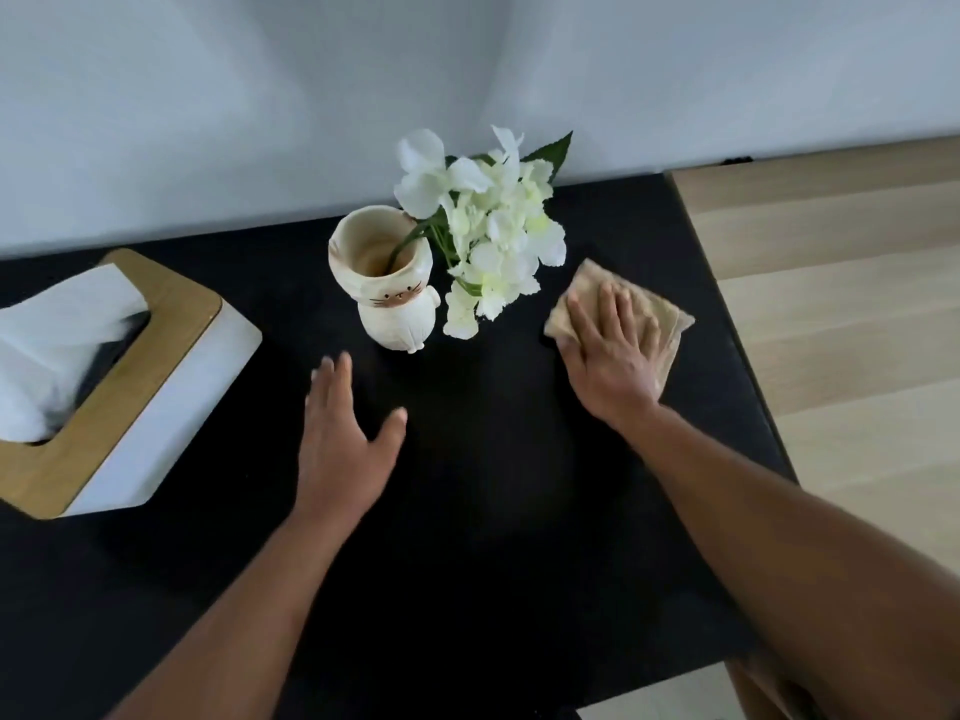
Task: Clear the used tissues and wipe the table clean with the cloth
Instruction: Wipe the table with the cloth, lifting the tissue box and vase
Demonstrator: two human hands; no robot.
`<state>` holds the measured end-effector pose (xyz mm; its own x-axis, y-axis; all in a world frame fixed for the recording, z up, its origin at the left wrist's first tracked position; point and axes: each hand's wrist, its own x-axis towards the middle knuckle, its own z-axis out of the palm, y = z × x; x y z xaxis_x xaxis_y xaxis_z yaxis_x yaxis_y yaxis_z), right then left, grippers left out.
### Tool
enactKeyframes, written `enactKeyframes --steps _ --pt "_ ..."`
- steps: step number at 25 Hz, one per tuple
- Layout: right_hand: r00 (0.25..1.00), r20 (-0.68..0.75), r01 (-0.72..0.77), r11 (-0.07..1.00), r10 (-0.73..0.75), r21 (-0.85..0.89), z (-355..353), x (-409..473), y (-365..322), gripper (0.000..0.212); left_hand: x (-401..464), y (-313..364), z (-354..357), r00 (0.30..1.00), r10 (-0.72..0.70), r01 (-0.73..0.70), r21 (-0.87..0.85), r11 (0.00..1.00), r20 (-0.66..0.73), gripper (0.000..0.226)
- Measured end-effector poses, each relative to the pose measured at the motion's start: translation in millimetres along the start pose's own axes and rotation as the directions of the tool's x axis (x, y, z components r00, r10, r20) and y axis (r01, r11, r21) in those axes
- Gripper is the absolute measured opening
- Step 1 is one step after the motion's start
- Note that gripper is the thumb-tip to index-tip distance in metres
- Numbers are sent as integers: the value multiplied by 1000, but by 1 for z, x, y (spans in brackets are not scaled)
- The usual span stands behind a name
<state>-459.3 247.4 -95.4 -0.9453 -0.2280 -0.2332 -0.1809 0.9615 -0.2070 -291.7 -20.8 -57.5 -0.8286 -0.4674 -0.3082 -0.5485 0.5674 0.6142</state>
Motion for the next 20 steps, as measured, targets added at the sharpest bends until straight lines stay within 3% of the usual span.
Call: enactKeyframes --steps 3,7,10,12,14,16,18,20 --pt "998 26 -55 998 54 45 0 39 -52 61 -26 -46 24 987 159 -145 307 941 -22 79" --pt "957 57 288 953 -283 -99 32 -44 -81 61 -25 -56 37 971 233 -187 419 888 -61 78" --pt "895 78 445 889 -438 -110 44 -143 -45 65 -26 -55 39 970 233 -180 447 876 -67 78" --pt "876 71 482 865 -477 -139 39 -162 4 66 -26 -54 40 972 224 -166 468 868 -71 78" --pt "932 47 361 911 -359 -201 25 -136 48 66 -26 -53 41 972 223 -163 470 867 -74 78" --pt "995 0 98 987 -99 -130 9 -83 56 64 -27 -53 41 971 228 -165 478 863 -77 78" --pt "988 0 -154 988 154 16 -2 -26 28 63 -27 -53 40 969 233 -168 482 860 -78 78" --pt "977 -6 -211 975 212 65 3 7 -18 64 -28 -55 41 966 244 -176 475 862 -86 78"
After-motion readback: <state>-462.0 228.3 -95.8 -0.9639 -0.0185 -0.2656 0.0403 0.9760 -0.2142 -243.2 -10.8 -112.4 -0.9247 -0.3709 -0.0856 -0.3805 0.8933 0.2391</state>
